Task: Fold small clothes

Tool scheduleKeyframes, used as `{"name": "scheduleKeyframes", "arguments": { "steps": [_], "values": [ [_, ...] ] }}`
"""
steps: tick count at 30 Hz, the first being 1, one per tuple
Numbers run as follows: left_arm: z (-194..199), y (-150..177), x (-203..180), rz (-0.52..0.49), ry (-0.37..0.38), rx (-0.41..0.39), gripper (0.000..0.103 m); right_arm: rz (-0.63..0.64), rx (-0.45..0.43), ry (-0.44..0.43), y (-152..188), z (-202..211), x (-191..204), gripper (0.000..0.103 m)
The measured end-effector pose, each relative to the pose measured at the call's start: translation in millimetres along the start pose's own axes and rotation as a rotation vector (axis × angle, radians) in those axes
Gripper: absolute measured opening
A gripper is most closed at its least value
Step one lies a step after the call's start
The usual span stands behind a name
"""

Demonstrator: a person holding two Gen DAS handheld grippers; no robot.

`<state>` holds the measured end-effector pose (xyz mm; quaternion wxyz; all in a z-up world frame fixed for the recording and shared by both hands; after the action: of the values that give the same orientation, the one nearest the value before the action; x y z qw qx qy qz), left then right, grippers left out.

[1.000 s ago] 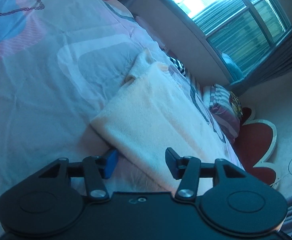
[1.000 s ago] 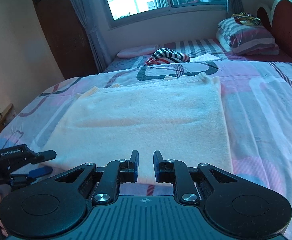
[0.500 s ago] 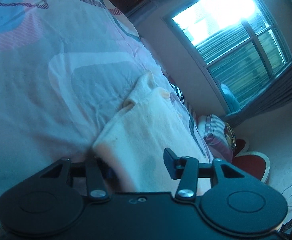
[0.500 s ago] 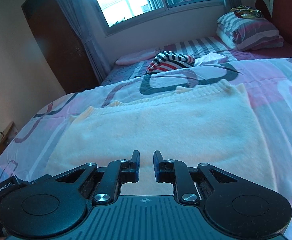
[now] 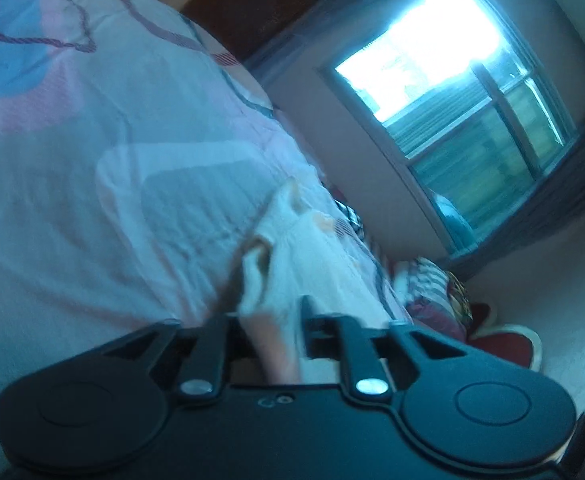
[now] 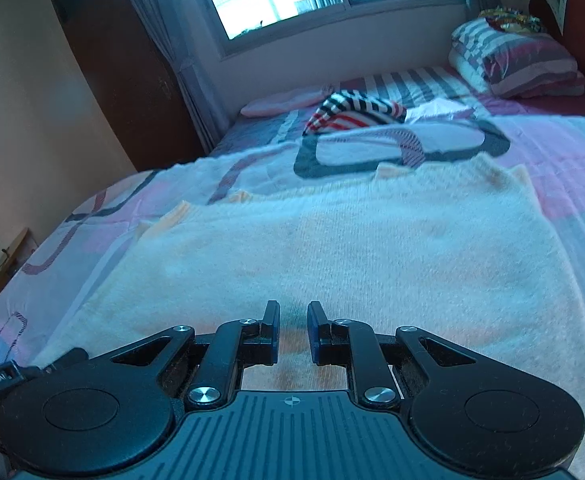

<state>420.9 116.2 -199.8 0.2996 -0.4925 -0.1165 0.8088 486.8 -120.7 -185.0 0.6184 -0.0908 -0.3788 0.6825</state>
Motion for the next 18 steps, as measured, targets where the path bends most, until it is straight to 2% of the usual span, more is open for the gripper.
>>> {"name": "scheduleKeyframes", "arguments": {
  "steps": [1, 2, 4, 6, 7, 8, 9, 13, 16, 18],
  "values": [
    [0.0, -3.1, 4.8, 0.029, -0.004, -0.010, 0.051, 0.027, -0.002, 0.022, 1.6, -1.5, 1.5, 0.012],
    [0.3, -6.7, 6.9, 0.056, 0.020, -0.018, 0.053, 0.056, -0.005, 0.044, 0.8, 0.0, 5.4, 0.011],
    [-3.0, -11.6, 5.9, 0.059, 0.011, -0.003, 0.053, 0.091, -0.046, 0.026, -3.4, 8.8, 15.4, 0.011],
    [-7.3, -14.3, 5.0, 0.050, -0.005, 0.010, 0.048, 0.091, -0.032, 0.029, -3.8, 2.6, 17.5, 0.011],
    [-10.3, -14.9, 5.9, 0.053, -0.016, 0.022, 0.039, 0.088, 0.003, 0.052, -0.6, -7.1, 14.5, 0.011],
    [-13.9, -15.1, 6.7, 0.053, -0.021, 0.040, 0.018, 0.091, 0.003, 0.056, 0.9, -12.0, 12.7, 0.008],
    [-20.0, -14.0, 8.5, 0.051, -0.032, 0.075, 0.005, 0.097, -0.003, 0.058, 0.7, -12.8, 13.0, 0.008],
    [-14.6, -17.7, 1.3, 0.010, -0.005, 0.063, 0.006, 0.069, -0.003, 0.033, -0.1, -12.1, 7.0, 0.008],
    [-3.1, -18.3, -34.1, -0.093, 0.062, 0.039, 0.005, 0.041, -0.009, 0.010, -1.6, -11.5, 1.9, 0.005],
    [-1.1, -13.4, -65.9, -0.176, 0.111, 0.058, 0.005, 0.006, -0.010, -0.019, -4.3, -7.1, -2.0, 0.005]
  ]
}}
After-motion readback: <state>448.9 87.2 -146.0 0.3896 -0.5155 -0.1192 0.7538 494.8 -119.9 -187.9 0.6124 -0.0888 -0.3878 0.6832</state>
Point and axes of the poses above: each gripper's, at about its wrist camera, not at the fingertips, and z roughly against the way its jaws point, x to its left, y to its underside, the point moved 8 cm from there along -z, roughly the way its jaws point, and after that the axes turned 5 degrees about x, right-handed, at the moved point
